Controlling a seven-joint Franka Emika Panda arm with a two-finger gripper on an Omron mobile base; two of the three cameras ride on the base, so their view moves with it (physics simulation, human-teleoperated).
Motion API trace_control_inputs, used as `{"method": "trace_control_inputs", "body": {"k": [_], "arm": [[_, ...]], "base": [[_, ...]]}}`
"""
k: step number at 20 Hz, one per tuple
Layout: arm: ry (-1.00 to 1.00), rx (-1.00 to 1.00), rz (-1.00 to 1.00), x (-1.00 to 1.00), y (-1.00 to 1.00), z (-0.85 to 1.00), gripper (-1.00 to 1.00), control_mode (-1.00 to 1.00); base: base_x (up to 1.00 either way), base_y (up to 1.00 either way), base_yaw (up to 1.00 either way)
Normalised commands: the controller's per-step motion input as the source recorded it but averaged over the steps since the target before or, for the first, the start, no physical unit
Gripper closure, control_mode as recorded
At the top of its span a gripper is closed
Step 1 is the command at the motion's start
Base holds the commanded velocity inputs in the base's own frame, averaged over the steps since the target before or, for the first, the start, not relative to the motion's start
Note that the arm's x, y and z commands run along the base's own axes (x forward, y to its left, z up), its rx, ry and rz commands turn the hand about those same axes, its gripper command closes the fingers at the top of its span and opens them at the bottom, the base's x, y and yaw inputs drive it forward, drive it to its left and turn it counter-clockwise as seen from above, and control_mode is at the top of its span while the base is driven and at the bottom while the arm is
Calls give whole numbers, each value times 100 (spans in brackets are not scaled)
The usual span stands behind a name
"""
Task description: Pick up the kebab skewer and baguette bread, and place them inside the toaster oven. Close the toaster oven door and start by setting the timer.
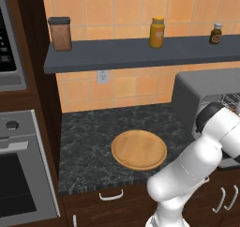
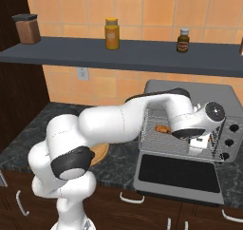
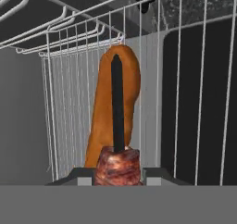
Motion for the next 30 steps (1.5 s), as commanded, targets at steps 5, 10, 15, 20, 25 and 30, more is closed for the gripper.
{"method": "trace_control_inputs", "body": {"k": [5, 10, 15, 20, 25, 30], "arm": [[0, 0, -1, 61, -1, -25, 100, -100], [0, 0, 0, 35, 0, -39, 100, -100], [0, 0, -1, 6, 7, -11, 100, -100], [0, 0, 0, 0, 0, 0, -100, -100], [0, 0, 0, 0, 0, 0, -100, -100], [0, 0, 0, 0, 0, 0, -100, -100]], "base": [[0, 0, 0], [0, 0, 0], [0, 0, 0], [0, 0, 0], [0, 0, 0], [0, 0, 0]]}}
